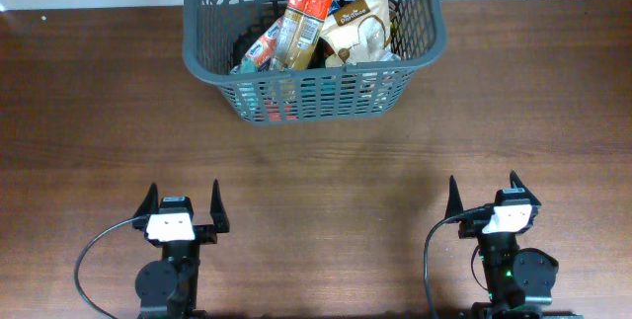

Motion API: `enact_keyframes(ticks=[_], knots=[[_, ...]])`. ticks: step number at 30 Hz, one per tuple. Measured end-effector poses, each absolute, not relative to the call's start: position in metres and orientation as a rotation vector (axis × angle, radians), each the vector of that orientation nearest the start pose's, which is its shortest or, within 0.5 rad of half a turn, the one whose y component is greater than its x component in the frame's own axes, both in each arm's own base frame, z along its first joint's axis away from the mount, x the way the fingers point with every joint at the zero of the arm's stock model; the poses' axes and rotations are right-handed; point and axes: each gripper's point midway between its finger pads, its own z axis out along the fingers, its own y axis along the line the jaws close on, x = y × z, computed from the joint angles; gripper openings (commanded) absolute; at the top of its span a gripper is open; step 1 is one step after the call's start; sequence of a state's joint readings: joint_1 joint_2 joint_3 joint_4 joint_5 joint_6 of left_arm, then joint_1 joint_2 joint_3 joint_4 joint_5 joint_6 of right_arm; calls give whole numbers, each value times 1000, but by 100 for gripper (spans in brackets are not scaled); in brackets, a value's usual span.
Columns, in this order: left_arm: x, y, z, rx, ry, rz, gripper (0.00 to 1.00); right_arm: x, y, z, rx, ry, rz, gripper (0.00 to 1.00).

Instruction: Pack container

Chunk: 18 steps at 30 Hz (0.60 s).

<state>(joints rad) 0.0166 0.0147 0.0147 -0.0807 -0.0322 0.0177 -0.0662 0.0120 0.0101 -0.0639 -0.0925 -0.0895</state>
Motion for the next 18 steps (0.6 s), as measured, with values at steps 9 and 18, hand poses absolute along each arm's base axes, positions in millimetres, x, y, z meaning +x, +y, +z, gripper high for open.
enact_keyframes(ticks=[9, 18], knots=[[246, 8, 157, -15, 1652, 44, 99, 246, 0, 160, -90, 1634, -43, 99], [246, 8, 157, -15, 1652, 44, 99, 246, 0, 160, -89, 1634, -43, 99]])
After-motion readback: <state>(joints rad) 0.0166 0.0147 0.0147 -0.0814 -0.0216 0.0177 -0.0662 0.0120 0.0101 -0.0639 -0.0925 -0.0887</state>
